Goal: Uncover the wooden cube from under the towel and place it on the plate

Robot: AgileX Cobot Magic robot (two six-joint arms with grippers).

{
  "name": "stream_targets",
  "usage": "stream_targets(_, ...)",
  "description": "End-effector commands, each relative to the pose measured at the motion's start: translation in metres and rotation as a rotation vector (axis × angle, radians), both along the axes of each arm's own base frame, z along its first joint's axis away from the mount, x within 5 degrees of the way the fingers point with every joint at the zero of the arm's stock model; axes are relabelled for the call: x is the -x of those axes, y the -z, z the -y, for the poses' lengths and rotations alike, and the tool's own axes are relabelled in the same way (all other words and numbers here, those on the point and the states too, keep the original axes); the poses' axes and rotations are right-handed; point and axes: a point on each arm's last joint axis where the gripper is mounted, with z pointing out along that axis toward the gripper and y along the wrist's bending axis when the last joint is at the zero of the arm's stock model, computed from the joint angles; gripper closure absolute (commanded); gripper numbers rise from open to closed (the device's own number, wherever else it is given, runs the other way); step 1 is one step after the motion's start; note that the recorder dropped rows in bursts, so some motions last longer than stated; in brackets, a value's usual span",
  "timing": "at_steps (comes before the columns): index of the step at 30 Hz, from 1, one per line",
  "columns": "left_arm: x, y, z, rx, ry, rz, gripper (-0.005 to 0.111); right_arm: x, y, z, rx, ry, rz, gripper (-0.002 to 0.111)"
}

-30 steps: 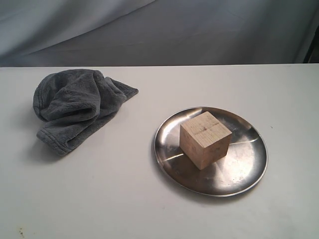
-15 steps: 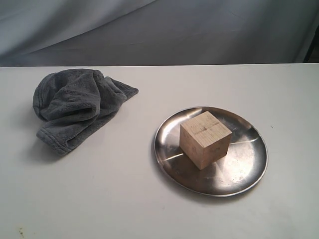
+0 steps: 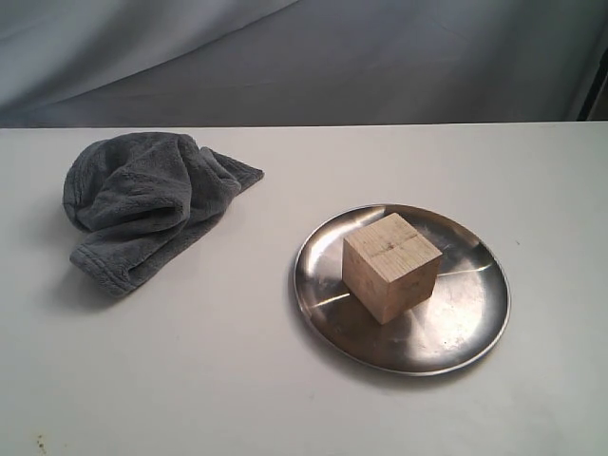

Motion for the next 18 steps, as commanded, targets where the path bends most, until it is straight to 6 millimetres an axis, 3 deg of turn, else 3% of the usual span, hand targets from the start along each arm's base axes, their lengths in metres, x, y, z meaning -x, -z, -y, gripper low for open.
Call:
stream_targets(1,-0.006,0.023,0.003,-0.052,0.020,-0.077,0.106,0.000,0.000,0.000,0.003,-0.002,0.010,0.108)
stream_targets(12,-0.011,0.067,0.004,-0.136,0.041,-0.280,0.106,0.000,0.000,0.000,0.003,-0.002,0.010,0.108)
stream_targets(18,-0.010,0.076,0.005,-0.134,0.050,-0.372,0.106,0.000,0.000,0.000,0.003,-0.002,0.010,0.108)
